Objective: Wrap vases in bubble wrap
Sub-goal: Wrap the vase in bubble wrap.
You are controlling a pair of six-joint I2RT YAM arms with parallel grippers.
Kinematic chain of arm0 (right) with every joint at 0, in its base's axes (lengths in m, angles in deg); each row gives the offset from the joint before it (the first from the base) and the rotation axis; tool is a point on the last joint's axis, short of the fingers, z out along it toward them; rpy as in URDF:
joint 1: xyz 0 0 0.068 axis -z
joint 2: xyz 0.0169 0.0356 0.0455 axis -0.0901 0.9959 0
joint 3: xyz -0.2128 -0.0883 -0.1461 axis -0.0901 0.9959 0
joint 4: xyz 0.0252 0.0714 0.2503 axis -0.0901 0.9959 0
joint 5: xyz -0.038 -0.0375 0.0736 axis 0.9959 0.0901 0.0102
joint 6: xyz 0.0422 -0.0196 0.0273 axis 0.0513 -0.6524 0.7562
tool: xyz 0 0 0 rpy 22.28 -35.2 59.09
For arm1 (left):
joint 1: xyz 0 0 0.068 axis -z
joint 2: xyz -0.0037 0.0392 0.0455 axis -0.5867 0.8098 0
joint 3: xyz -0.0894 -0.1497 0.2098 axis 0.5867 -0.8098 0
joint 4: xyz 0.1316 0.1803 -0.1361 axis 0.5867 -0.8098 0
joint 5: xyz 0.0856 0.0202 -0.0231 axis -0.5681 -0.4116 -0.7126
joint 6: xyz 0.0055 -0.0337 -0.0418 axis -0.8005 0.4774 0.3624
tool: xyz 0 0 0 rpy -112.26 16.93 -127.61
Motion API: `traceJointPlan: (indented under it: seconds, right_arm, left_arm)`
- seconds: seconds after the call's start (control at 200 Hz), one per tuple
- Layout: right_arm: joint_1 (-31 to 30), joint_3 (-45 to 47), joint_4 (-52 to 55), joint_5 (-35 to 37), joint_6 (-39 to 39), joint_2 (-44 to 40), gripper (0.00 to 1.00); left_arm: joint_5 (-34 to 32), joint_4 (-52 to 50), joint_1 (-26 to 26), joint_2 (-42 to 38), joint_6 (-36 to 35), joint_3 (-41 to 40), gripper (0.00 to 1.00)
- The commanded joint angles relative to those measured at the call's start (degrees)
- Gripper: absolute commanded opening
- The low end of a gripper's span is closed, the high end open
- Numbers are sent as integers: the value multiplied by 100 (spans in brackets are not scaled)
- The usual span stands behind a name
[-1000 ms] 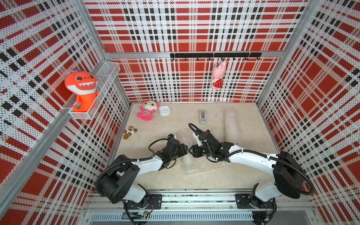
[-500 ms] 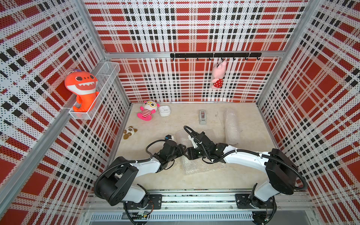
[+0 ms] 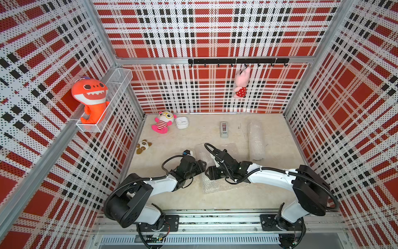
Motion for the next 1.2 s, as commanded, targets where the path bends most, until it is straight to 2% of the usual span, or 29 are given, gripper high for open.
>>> traceJointPlan:
  seconds: [0.0,0.185,0.511,0.742,0.827,0.977,1.087,1.193]
  right_arm:
    - [-39,-228,-217,-98,34,274,63]
    - [-44,-362,-260,-2,-19,550,63]
    - [-36,-342,-662,-317,-27,934,62]
    - [119,-73,-1151,-986,-149,971,57]
    - [246,-39,-1171,-1299,-325,986,55]
    - [544,-117,-870,-1852,-1113,952,54]
    - [702,-330,-349,-1876,-1808,894,54]
    - [704,-530,-9,-1924,-2118,867,54]
  left_arm:
    - [129,-290,28,11,22,-164,64]
    - [156,-230,37,-4,87,-199,65]
    - [278,-179,63,-85,150,-293,65]
    - [337,-500,59,-160,-28,-374,73]
    - [281,-656,81,-255,-18,-398,74]
    - [-123,-1116,94,-550,106,-469,74]
    - [-265,-1126,43,-596,216,-495,74]
    - [-380,-1230,-65,-478,208,-355,75]
